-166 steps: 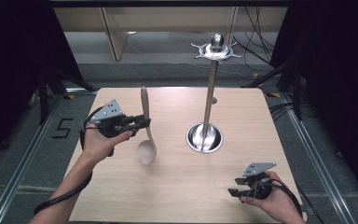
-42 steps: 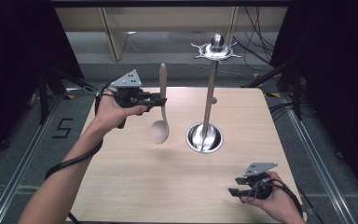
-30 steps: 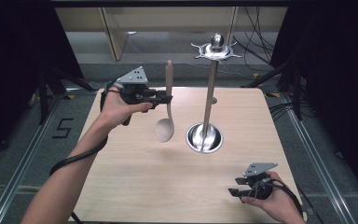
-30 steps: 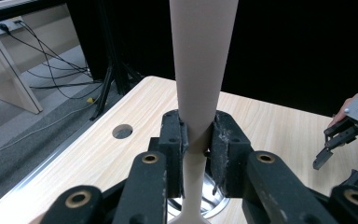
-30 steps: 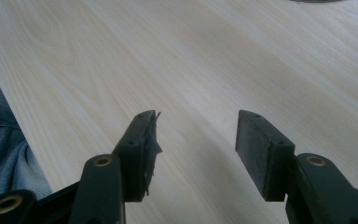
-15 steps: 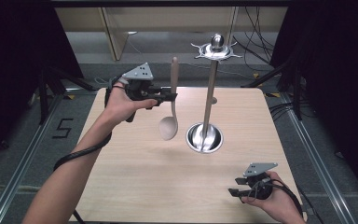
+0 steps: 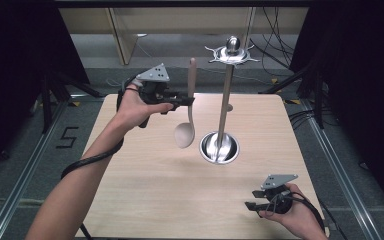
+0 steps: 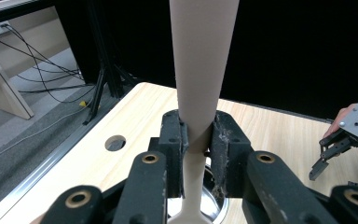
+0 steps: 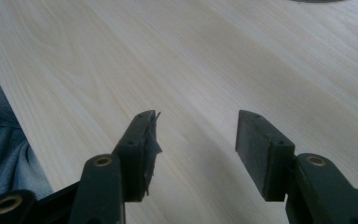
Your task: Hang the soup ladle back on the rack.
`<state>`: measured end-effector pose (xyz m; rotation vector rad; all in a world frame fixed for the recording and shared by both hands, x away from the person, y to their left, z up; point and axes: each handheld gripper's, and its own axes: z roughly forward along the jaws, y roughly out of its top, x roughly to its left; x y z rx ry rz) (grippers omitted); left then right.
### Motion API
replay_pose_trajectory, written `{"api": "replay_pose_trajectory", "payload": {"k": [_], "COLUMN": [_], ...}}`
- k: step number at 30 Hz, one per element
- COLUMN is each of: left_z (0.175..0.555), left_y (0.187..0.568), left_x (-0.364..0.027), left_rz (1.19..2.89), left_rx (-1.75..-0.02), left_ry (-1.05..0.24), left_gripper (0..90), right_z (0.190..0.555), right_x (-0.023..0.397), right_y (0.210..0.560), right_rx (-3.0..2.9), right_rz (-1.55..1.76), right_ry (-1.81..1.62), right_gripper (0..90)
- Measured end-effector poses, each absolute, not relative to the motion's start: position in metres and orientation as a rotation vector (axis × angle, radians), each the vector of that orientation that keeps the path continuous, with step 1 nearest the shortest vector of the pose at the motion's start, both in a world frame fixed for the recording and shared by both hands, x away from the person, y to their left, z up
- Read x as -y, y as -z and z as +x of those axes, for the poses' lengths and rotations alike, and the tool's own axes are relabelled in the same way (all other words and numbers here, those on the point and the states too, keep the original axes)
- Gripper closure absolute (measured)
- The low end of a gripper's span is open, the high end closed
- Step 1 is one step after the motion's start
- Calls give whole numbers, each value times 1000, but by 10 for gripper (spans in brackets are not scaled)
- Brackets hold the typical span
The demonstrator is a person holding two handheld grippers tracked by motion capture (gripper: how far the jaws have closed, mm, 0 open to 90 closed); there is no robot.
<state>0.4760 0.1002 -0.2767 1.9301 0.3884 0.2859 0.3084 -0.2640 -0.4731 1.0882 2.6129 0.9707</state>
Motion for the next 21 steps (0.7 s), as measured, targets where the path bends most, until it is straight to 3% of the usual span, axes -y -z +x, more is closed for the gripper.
{"api": "replay_pose_trajectory", "payload": {"k": [21], "left_z": [483], "left_y": [267], "left_x": [-79], "left_rz": [1963], "left_rx": [-361], "left_ry": [-245], "left_gripper": [745], "right_z": [309], "right_x": [265], "right_y": [472], "right_rx": [-2633], "right_rz": [1086], "right_ry": [-989], "right_gripper": [486]}}
